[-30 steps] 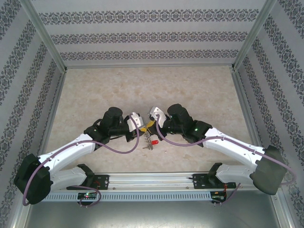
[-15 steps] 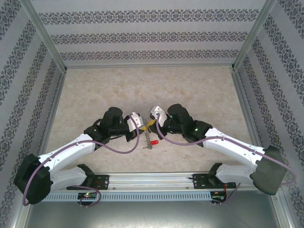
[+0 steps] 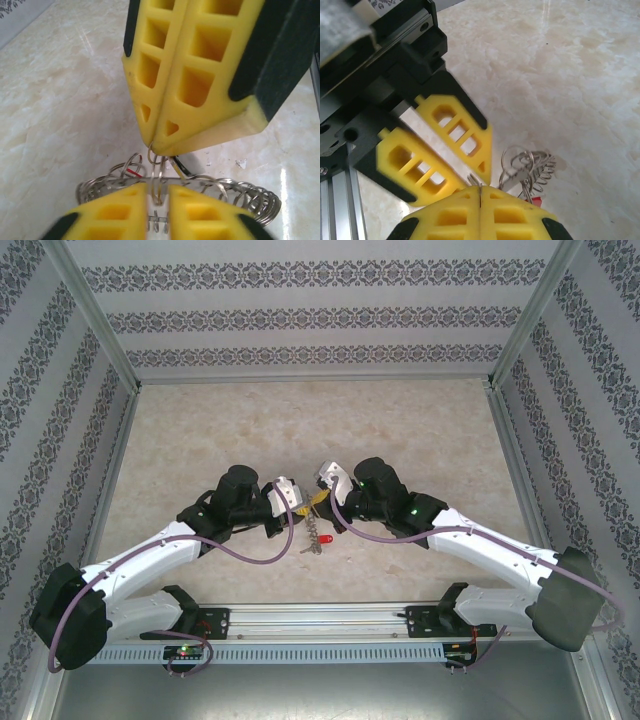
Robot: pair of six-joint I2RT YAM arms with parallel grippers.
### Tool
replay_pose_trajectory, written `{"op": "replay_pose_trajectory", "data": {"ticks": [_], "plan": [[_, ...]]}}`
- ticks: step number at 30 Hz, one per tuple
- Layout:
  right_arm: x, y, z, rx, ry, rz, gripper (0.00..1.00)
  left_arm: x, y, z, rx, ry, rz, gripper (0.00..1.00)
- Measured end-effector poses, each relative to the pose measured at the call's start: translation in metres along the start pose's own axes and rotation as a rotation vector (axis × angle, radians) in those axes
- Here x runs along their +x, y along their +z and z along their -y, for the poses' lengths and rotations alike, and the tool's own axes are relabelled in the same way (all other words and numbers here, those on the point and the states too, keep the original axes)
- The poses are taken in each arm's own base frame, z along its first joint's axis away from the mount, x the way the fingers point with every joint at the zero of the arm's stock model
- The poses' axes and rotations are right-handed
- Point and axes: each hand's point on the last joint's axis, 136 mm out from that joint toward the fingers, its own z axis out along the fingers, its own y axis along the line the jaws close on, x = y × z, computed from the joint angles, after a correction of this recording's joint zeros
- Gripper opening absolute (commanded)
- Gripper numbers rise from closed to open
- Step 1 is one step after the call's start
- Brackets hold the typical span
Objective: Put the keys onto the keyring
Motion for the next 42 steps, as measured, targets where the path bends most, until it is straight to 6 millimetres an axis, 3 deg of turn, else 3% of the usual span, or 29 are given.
{"op": "replay_pose_trajectory", "data": {"ticks": [12, 30, 42], "plan": [[0.0, 0.0, 0.0, -0.003, -0.002, -0.001, 0.0, 0.002, -0.001, 0.001, 0.003, 0.001, -0.007, 0.3], [0.001, 0.005, 0.001, -0.003, 0.001, -0.013, 0.0, -0.017, -0.018, -0.003, -0.065, 0.0, 0.086, 0.34], [-0.006, -0.001, -0.001, -0.002, -0.03, 0.013, 0.0, -0.003, -0.008, 0.0, -0.02, -0.007, 0.011, 0.33]]}}
